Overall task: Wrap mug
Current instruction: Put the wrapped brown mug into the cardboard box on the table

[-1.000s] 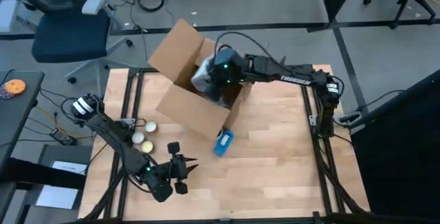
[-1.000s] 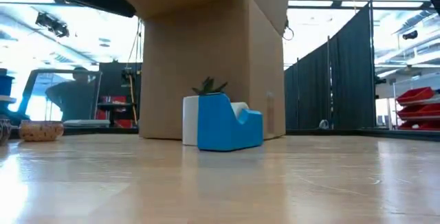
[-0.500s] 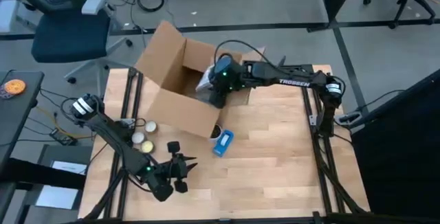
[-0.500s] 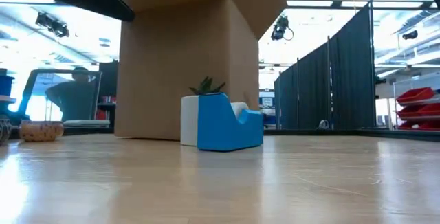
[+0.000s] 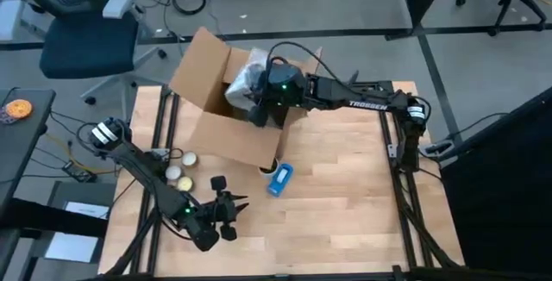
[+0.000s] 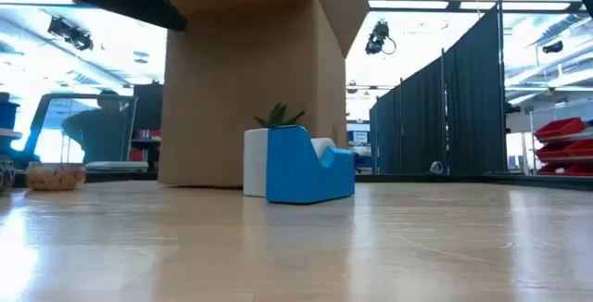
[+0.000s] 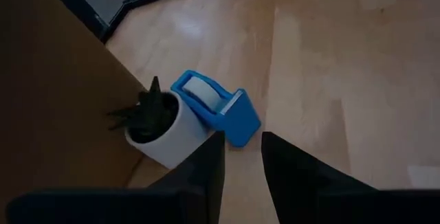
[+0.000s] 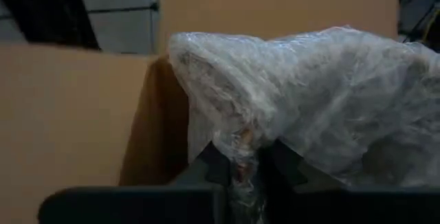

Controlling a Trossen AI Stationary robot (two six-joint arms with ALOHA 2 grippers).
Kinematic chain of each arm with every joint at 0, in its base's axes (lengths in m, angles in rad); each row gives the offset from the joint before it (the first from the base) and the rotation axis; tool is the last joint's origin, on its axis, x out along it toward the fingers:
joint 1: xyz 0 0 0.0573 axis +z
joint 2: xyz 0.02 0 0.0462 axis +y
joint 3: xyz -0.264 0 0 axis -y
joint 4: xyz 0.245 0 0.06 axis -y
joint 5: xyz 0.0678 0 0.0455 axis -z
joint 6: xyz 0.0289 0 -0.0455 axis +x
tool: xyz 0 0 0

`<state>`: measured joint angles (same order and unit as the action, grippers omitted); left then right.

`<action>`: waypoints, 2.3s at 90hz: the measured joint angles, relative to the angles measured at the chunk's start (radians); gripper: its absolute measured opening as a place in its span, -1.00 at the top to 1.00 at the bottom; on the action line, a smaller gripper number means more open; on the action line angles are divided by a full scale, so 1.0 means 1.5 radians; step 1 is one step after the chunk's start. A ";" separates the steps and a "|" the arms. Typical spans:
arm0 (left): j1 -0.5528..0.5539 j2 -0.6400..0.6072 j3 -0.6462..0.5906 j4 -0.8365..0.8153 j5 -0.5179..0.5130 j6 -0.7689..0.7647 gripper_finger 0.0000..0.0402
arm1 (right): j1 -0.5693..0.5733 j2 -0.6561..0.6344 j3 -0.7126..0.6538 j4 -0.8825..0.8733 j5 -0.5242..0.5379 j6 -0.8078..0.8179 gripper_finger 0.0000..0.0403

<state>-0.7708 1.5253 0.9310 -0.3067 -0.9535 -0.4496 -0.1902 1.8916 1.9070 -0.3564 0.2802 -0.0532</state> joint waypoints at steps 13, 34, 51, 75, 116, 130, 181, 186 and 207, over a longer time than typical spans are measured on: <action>0.000 0.001 0.000 0.000 0.000 -0.001 0.59 | -0.023 0.023 0.002 -0.008 0.020 0.000 0.92; 0.001 0.002 -0.001 0.000 0.000 -0.003 0.59 | -0.033 0.064 0.004 -0.080 -0.002 0.049 0.92; 0.003 0.008 -0.001 -0.007 0.008 -0.011 0.59 | -0.026 0.062 0.004 -0.108 -0.033 0.056 0.92; 0.003 0.011 -0.001 0.004 0.010 -0.022 0.59 | 0.037 -0.009 -0.005 -0.063 -0.053 0.053 0.92; -0.002 0.005 0.080 -0.008 0.011 0.125 0.59 | 0.132 -0.097 0.000 0.273 -0.060 -0.088 0.92; -0.002 -0.017 0.108 -0.041 0.009 0.163 0.59 | 0.099 -0.069 0.002 0.378 -0.050 -0.146 0.92; 0.021 -0.027 0.107 -0.063 -0.044 0.196 0.59 | -0.035 0.101 0.008 0.297 -0.078 -0.043 0.92; 0.020 -0.027 0.107 -0.063 -0.043 0.196 0.59 | -0.032 0.099 0.004 0.221 -0.062 -0.049 0.92; 0.011 -0.027 0.107 -0.071 -0.041 0.190 0.59 | 0.015 0.052 -0.004 0.027 -0.029 -0.072 0.92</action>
<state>-0.7537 1.4849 1.0916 -0.4126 -1.0145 -0.1638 -0.1683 1.9691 1.9015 -0.3158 0.2360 -0.1606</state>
